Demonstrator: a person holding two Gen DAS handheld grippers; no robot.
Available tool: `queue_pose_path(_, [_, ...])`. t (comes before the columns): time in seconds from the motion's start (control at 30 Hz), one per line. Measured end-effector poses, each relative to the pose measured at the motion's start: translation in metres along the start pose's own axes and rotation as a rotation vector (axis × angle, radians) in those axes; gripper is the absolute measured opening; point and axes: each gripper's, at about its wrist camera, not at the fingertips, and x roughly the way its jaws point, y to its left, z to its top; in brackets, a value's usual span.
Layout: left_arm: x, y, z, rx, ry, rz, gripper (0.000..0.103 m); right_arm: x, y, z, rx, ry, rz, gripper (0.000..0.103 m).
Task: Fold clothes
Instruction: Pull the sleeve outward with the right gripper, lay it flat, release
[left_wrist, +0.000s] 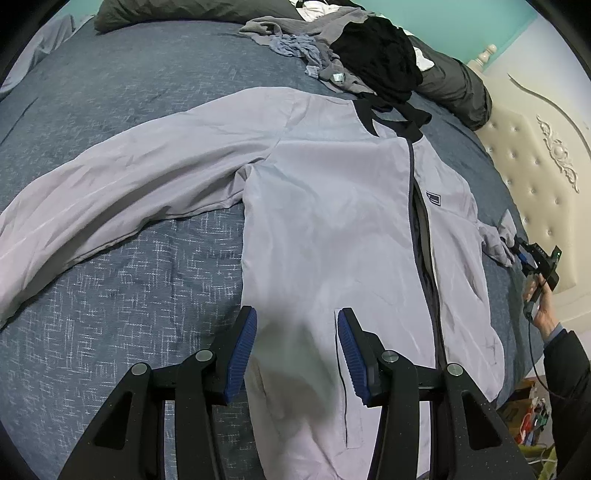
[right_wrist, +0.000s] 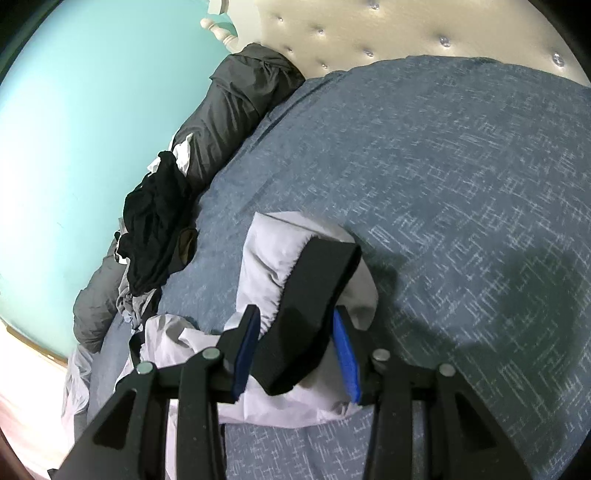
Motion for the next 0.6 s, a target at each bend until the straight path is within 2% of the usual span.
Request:
queue_pose_path(0.1, [0.001, -0.001, -0.001, 0.003, 0.001, -0.001, 0.05, 0.004, 0.005, 0.0, -0.02, 0.008, 0.001, 0.038])
queue_pose_path(0.17, [0.002, -0.001, -0.001, 0.004, 0.003, -0.001, 0.05, 0.01, 0.009, -0.002, -0.045, 0.03, -0.02, 0.021])
queue_pose_path(0.3, [0.002, 0.0, -0.001, 0.004, 0.002, 0.001, 0.05, 0.011, 0.015, -0.005, -0.088, 0.035, -0.063, 0.009])
queue_pose_path(0.47, [-0.004, -0.002, 0.0, 0.01, -0.007, 0.0, 0.05, -0.012, 0.015, -0.001, -0.124, -0.008, -0.118, 0.007])
queue_pose_path(0.6, [-0.011, -0.008, -0.002, 0.018, -0.019, -0.009, 0.05, -0.053, 0.006, 0.01, -0.157, -0.04, -0.138, 0.007])
